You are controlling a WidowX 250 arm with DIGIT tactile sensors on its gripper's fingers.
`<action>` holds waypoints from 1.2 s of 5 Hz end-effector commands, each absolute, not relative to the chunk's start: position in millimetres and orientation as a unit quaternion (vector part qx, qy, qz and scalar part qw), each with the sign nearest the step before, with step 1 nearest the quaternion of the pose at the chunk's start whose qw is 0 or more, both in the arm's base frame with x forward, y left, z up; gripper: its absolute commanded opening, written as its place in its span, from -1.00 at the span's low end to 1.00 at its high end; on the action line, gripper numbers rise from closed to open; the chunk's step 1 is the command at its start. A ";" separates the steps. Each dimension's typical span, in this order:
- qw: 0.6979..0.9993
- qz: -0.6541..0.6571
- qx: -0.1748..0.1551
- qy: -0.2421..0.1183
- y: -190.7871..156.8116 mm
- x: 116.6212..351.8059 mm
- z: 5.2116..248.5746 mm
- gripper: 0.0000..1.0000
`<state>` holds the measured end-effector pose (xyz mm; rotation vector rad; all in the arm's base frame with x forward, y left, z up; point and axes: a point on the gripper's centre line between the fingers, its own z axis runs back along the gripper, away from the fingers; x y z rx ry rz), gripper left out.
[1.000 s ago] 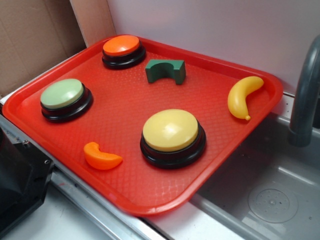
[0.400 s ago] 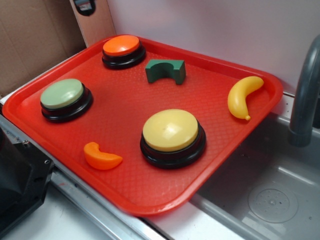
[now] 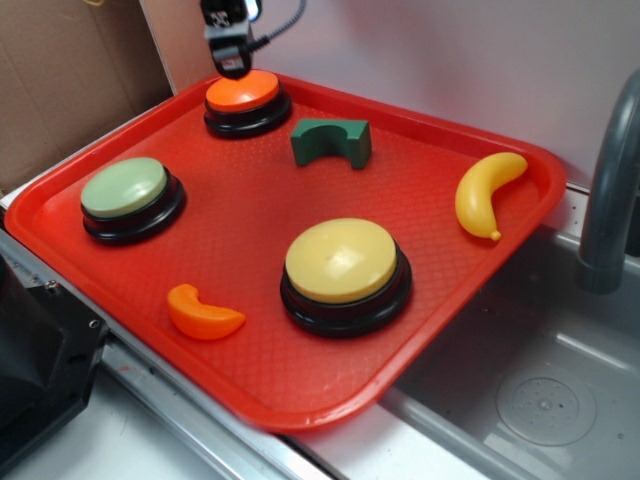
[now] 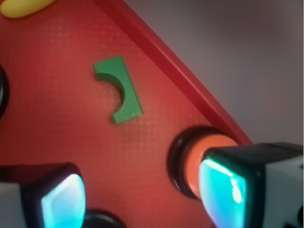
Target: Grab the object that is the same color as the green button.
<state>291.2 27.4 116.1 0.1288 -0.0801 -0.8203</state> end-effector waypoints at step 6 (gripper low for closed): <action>0.876 -0.476 0.033 -0.070 -21.0 331.9 52.6 1.00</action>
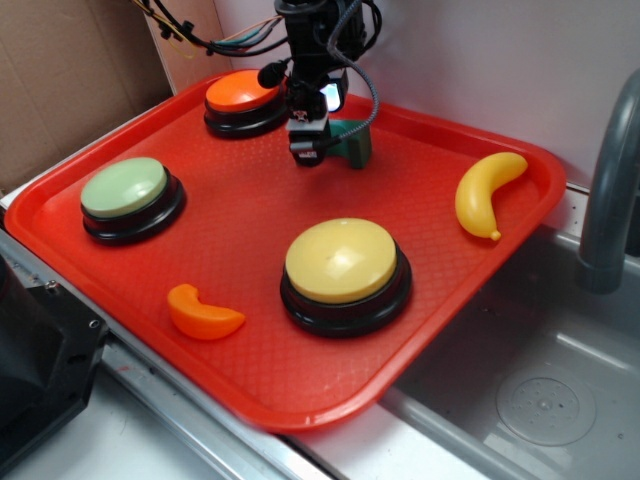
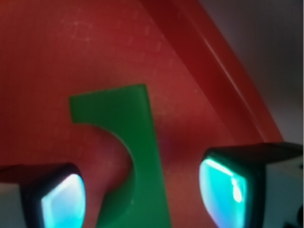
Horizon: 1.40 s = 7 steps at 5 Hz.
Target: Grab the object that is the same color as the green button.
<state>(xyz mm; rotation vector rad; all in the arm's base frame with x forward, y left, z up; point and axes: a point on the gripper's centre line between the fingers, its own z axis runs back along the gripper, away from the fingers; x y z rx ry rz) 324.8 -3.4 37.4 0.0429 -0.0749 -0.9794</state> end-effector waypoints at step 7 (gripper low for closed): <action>0.987 -0.106 0.104 -0.063 -20.6 245.2 186.1 -1.00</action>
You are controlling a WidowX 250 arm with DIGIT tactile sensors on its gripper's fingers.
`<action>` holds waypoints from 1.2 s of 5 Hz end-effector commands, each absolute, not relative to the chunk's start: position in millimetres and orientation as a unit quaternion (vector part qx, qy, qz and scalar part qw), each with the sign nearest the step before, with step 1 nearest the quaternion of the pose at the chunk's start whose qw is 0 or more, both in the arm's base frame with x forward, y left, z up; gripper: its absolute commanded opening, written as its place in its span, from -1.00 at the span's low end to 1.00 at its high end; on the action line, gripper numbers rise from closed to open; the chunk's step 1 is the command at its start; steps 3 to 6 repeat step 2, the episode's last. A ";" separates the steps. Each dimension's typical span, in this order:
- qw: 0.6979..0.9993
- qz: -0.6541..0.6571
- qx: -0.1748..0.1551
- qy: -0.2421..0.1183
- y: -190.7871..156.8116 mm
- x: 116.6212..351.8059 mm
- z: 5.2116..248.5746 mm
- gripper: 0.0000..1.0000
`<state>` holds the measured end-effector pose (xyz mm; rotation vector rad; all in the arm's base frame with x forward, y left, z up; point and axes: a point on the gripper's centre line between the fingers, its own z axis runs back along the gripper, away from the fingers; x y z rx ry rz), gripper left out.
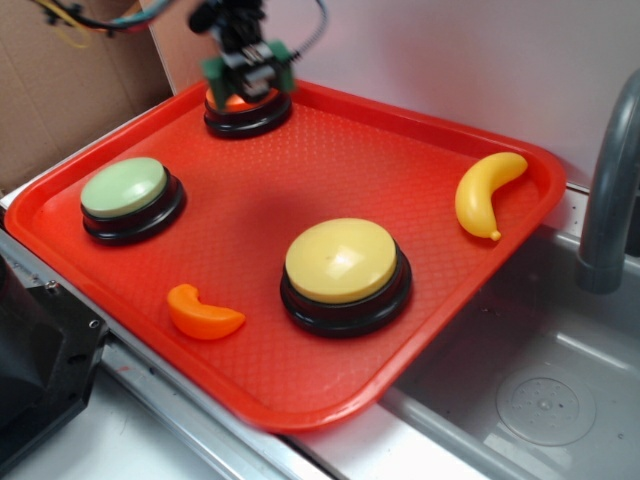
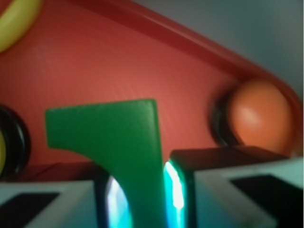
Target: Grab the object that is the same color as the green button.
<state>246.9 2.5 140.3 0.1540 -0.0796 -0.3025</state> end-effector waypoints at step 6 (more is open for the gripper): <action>0.990 -0.057 0.114 -0.065 -29.1 235.1 208.5 -1.00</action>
